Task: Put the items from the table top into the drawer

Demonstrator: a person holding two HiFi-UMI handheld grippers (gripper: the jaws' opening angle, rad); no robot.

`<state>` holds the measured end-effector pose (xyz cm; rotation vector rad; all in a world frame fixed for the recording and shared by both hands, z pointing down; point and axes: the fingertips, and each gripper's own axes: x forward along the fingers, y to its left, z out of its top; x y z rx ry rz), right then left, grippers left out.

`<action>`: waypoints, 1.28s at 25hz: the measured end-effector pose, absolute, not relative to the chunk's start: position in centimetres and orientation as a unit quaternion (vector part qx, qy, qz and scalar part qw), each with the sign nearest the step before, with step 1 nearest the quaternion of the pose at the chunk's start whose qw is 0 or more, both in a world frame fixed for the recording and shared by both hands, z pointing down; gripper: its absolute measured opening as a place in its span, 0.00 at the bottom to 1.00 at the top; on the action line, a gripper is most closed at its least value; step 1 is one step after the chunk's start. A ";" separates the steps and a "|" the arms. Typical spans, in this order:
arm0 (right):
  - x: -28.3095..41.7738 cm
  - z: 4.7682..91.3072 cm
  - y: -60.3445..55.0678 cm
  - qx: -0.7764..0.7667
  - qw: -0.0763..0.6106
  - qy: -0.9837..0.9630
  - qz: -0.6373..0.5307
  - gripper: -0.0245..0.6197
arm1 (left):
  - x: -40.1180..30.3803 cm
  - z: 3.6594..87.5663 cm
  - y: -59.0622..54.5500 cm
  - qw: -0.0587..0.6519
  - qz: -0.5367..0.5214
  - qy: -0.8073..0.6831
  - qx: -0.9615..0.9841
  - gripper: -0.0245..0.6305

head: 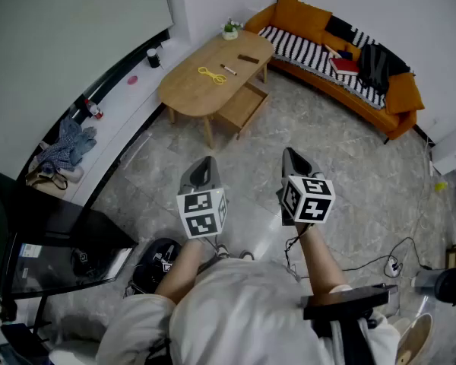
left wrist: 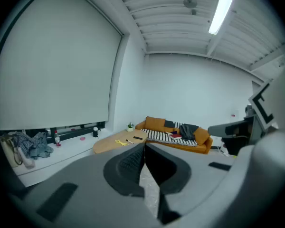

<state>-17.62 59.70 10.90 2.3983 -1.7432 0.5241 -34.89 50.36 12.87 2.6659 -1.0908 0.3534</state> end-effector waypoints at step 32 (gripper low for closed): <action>-13.4 16.0 52.4 0.816 0.062 -0.523 0.238 0.03 | -32.5 17.4 40.1 0.132 0.158 -0.345 0.916 0.05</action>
